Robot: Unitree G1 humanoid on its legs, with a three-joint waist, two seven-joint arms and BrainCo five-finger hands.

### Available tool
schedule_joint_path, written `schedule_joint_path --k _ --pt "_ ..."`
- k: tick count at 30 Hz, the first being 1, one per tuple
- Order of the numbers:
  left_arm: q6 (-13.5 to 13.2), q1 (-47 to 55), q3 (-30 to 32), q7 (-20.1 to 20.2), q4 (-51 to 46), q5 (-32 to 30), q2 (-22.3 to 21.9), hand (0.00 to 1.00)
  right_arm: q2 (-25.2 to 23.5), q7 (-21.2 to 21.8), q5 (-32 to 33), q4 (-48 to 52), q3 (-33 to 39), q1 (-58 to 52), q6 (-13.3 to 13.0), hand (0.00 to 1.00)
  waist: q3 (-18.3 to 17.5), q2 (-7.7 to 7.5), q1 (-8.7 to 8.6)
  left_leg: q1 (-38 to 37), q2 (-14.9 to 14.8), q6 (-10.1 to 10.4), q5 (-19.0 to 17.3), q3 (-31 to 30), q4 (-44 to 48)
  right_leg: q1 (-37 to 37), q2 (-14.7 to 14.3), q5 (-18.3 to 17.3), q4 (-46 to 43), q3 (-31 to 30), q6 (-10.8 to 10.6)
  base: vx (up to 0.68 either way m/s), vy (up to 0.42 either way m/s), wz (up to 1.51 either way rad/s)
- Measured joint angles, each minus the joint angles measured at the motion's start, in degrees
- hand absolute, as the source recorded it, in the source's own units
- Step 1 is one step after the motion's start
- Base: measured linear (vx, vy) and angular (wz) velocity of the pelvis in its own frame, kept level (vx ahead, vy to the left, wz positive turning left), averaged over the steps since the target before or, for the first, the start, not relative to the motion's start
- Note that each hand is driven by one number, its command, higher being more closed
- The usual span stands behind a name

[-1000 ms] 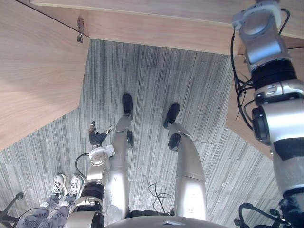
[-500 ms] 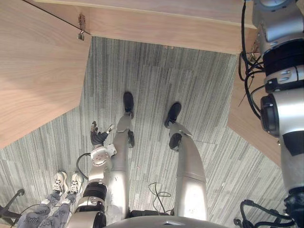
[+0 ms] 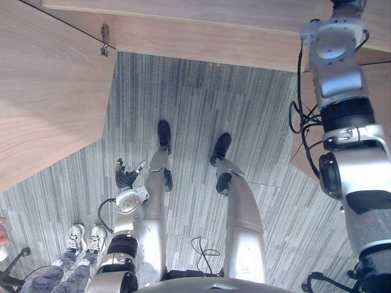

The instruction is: Walk over to the cabinet, pick up the folder, carry it to the office cabinet, place the folder inside the office cabinet, then close the office cabinet door

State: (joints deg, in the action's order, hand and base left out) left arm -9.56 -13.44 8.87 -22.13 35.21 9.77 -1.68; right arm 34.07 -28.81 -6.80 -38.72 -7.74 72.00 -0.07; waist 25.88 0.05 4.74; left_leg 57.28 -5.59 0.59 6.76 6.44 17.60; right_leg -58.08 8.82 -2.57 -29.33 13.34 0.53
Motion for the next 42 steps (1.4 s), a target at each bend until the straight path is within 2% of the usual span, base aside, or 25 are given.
schedule_joint_path --k 5,8,18,24,31,35,40,42 --pt "0.0 0.0 0.0 -0.2 0.2 -0.5 0.7 0.00 0.0 0.6 -2.7 -1.0 -0.2 0.0 1.3 1.00 0.0 0.00 0.07 0.9 0.0 0.0 0.0 0.0 0.3 -1.0 0.0 0.0 -0.2 -0.1 0.0 -0.01 -0.044 0.00" --pt "0.0 0.0 0.0 -0.4 0.3 -0.5 1.1 0.00 0.1 1.5 -2.7 -5.5 -1.7 1.9 1.6 1.00 0.0 0.01 0.26 1.6 0.0 0.0 0.0 0.0 0.5 -1.8 0.0 0.0 -0.6 -0.2 0.0 -0.01 -0.038 0.00" --pt "-0.2 0.0 0.1 -0.3 0.3 -0.3 2.3 0.00 4.2 3.6 -2.4 -15.5 -11.4 13.1 1.5 1.00 0.0 0.06 0.40 4.7 -0.1 0.2 -0.1 0.0 1.2 -5.0 0.2 0.0 -1.6 -0.2 0.3 -0.02 -0.034 0.00" --pt "-0.2 0.0 0.1 0.3 0.1 0.2 2.1 0.00 6.3 5.4 2.8 -19.1 -18.0 18.1 1.0 1.00 0.0 0.06 0.50 4.8 0.1 0.5 0.6 0.0 -0.4 -5.7 0.3 0.1 -1.4 -0.1 0.4 -0.01 -0.038 0.02" --pt "-0.3 0.0 0.1 2.5 -0.5 0.2 1.7 0.00 7.6 10.9 9.1 -21.3 -21.4 20.7 -0.3 1.00 -0.1 0.25 0.58 4.5 0.2 0.5 1.4 -0.2 -0.9 -5.8 0.3 0.1 -1.9 0.0 0.6 -0.01 -0.050 0.02" --pt "-0.2 0.0 0.1 2.7 -0.3 0.2 1.6 0.00 7.6 11.3 8.4 -23.6 -23.7 21.6 -0.1 1.00 -0.1 0.26 1.18 3.8 0.2 0.7 1.9 -0.2 -1.8 -5.4 0.3 0.1 -2.0 0.2 0.7 -0.02 -0.049 0.02" --pt "-0.1 0.0 0.1 2.9 -0.6 0.2 1.5 0.00 7.5 12.6 2.0 -25.2 -25.7 21.6 0.2 1.00 -0.1 0.26 1.43 2.6 0.3 0.8 2.5 -0.3 -3.1 -4.5 0.4 0.0 -1.6 0.6 0.9 -0.01 -0.054 0.03" --pt "-0.1 0.0 0.0 2.9 -0.7 0.2 1.5 0.00 7.5 12.6 1.9 -25.1 -25.4 21.4 0.2 1.00 -0.1 0.26 1.32 2.6 0.3 0.9 2.5 -0.3 -3.2 -4.5 0.4 0.0 -1.6 0.6 0.8 -0.01 -0.048 0.02"
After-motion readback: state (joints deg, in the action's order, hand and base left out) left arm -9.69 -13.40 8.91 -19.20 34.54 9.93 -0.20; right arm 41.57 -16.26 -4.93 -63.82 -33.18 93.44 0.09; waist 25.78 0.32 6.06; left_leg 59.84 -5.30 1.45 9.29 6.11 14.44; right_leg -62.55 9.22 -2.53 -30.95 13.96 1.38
